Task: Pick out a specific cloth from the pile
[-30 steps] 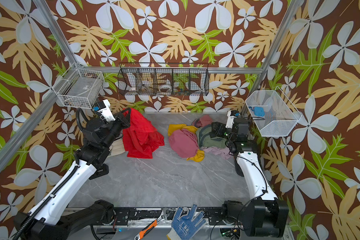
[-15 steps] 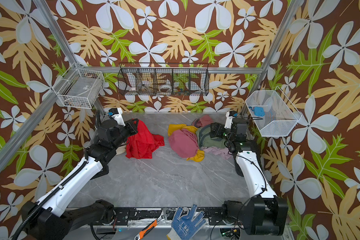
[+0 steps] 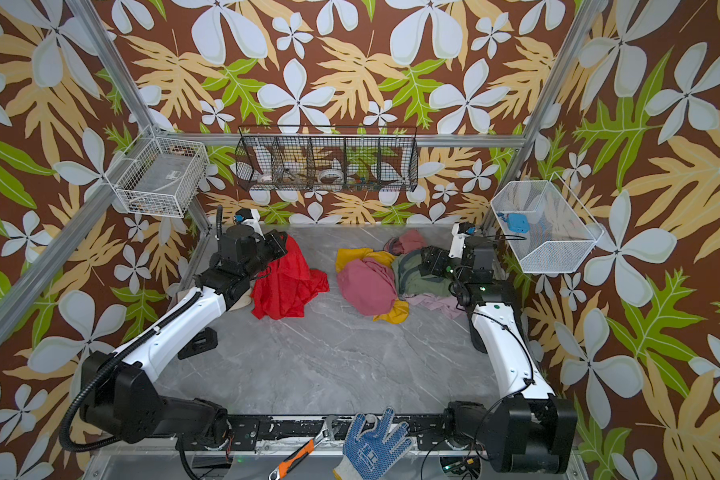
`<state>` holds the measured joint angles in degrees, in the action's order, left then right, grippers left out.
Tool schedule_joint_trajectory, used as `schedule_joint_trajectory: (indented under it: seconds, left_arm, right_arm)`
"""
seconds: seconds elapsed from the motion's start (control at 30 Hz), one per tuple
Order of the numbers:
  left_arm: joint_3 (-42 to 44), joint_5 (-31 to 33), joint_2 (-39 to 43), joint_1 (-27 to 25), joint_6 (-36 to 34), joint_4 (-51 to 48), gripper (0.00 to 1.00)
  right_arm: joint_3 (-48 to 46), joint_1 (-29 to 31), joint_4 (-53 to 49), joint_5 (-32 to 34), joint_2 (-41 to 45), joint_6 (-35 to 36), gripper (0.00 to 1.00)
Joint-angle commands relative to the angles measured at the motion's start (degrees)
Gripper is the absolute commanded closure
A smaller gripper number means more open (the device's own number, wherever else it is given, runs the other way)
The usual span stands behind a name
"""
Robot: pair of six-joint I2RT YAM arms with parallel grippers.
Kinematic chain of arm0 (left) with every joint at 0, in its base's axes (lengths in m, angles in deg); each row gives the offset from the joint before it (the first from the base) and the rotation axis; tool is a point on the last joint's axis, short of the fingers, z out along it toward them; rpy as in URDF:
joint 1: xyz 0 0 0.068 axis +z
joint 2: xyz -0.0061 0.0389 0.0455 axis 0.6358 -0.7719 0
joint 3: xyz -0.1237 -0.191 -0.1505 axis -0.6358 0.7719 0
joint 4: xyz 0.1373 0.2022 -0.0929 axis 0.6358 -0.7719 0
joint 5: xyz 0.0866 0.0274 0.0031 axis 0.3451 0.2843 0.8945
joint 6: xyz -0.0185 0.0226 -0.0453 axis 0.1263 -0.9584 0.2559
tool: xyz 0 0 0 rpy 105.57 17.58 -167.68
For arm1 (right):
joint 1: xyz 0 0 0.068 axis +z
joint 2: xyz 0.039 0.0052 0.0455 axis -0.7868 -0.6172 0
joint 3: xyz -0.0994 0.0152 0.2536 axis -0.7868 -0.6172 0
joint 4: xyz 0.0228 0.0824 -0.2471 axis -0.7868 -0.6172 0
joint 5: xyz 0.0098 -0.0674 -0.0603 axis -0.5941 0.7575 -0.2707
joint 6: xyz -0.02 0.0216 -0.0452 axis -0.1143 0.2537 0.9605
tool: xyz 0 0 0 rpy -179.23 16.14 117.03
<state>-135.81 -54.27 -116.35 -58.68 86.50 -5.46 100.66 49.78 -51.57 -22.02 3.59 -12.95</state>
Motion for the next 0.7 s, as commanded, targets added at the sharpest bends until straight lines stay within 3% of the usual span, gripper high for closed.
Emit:
schedule_joint_trajectory:
  seconds: [0.0,0.27,0.67]
  left_arm:
    - [0.7,-1.2,-1.5,-0.1,0.4,0.4,1.00]
    - [3.6,-0.4,-5.7,-4.2,-0.1,-1.6,1.00]
    - [4.8,1.6,-12.9,-3.8,5.3,-4.5,1.00]
  right_arm:
    - [-0.3,0.1,-0.1,-0.1,0.2,-0.1,0.19]
    - [-0.4,0.4,-0.2,-0.1,0.1,-0.1,0.19]
    - [-0.9,0.5,-1.9,0.9,1.3,1.2,0.19]
